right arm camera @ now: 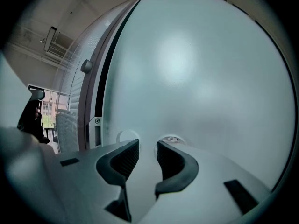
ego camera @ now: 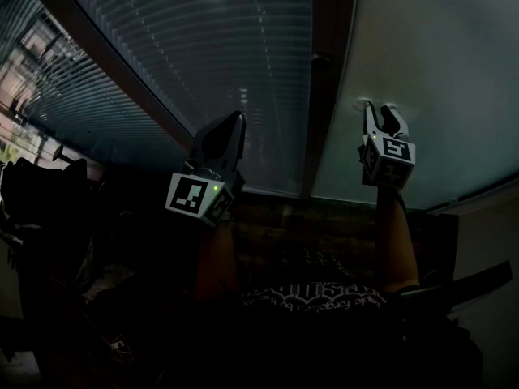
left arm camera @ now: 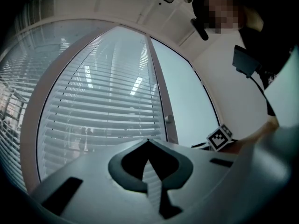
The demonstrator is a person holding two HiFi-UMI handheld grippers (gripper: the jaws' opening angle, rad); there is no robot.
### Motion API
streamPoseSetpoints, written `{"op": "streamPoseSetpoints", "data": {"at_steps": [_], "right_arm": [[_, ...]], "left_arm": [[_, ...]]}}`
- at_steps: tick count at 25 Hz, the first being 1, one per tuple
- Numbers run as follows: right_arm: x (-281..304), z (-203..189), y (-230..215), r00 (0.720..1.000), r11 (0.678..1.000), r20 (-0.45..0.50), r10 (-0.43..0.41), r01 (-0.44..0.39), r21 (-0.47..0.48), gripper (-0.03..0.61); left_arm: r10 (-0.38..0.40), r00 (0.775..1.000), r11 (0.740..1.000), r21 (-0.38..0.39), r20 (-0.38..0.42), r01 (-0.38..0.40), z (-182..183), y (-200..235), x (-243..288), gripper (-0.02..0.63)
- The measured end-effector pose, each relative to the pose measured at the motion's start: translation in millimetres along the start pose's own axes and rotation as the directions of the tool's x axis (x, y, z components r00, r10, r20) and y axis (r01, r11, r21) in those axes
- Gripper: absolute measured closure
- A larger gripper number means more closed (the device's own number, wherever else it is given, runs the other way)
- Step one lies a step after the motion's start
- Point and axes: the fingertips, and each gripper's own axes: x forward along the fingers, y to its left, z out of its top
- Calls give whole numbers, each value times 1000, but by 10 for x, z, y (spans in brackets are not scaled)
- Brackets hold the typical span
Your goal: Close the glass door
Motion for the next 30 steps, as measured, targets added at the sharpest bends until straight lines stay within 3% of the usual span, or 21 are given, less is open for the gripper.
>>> {"op": "streamPoseSetpoints", "data": {"at_steps": [7,10,15,30], "right_arm": [[-283,-65,43,1000,1000,-5,2,-2,9,469],[-445,74,105,999,1000,43,8,-9,27,471],[-734,328,138,989,999,144,17,-22,38,575],[-997,330,198,988,998,148,38,-44,38,575]], "left_arm": [[-3,1000,1000,-5,10,3,13,-30,-59,612],[-10,1000,1000,-9,15,10,24,-51,-82,612],[-26,999,1000,-7,31,26,57,-202,-168,612],[-66,997,998,5,30,66,103,-380,-241,612]]}}
